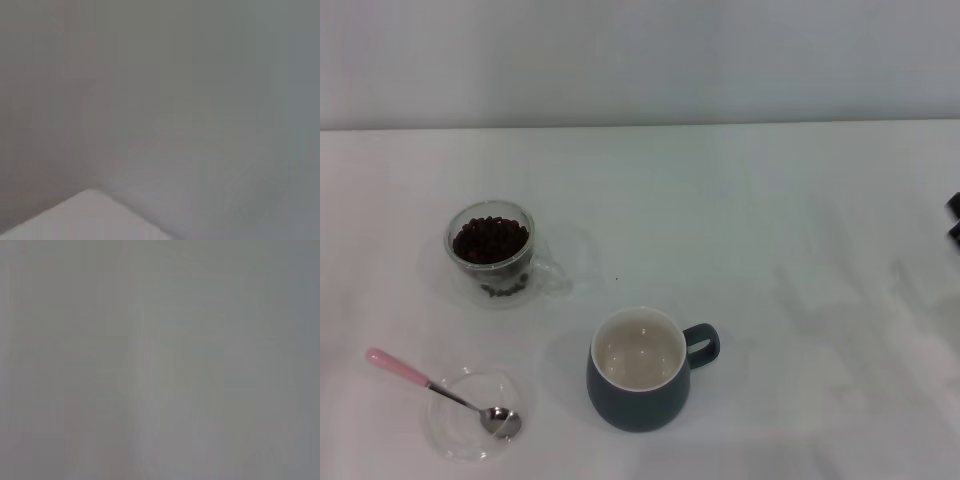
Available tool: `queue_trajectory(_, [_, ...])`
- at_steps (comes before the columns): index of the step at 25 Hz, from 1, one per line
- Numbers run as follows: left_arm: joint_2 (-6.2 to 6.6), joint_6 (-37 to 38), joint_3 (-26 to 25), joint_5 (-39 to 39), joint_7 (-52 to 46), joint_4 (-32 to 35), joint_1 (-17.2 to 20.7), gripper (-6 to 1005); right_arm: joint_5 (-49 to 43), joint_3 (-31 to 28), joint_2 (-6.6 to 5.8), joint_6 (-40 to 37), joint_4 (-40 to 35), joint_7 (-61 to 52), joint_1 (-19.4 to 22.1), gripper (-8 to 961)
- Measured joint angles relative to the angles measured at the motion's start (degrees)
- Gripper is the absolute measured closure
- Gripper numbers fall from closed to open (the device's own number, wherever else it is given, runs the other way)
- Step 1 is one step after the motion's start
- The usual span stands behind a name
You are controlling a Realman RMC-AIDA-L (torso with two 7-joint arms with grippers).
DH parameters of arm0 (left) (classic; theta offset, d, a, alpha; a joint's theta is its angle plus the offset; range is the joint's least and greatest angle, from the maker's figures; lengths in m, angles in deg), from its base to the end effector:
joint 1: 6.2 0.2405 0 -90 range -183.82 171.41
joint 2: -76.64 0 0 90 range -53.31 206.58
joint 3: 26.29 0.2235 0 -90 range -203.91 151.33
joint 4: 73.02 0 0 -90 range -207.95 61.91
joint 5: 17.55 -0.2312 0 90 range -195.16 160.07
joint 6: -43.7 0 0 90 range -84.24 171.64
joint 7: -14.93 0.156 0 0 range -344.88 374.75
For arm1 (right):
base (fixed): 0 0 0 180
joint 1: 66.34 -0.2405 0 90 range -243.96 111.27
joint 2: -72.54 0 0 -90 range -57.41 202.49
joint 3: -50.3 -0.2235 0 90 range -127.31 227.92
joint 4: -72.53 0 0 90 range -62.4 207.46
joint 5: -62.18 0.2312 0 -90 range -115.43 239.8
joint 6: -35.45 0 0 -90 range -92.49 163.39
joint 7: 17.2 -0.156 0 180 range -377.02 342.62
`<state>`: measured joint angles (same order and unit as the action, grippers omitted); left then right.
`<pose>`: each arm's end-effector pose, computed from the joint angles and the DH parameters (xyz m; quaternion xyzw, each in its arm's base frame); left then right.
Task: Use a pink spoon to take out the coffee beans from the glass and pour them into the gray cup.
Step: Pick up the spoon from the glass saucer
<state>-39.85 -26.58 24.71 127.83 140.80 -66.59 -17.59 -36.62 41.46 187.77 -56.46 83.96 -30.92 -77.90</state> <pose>-0.4115 0.2568 0.0486 -0.5442 -0.4668 -0.4167 0.5589 0.3394 0.2355 0.0133 -0.6610 0.2123 0.3855 0.6078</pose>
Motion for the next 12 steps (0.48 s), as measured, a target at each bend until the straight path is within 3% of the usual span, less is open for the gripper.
queue_trajectory(5, [4.35, -0.5, 0.1, -11.9, -23.5, 0.0, 1.4, 151, 0.1, -3.5, 0.0, -2.2, 0.1, 2.3, -1.2, 150])
queue_trajectory(6, [4.35, -0.5, 0.1, -11.9, -23.5, 0.0, 1.4, 151, 0.1, -3.9, 0.0, -1.9, 0.2, 3.0, -1.5, 154])
queue_trajectory(7, [6.42, -1.8, 0.1, -21.4, -32.8, 0.1, 0.7, 151, 0.1, -4.1, 0.0, -1.5, 0.1, 3.5, -1.8, 157])
queue_trajectory(12, [6.92, -4.8, 0.1, -25.8, -35.8, 0.5, 0.2, 152, 0.1, -4.4, 0.07, 0.4, -0.1, 4.0, -3.6, 162])
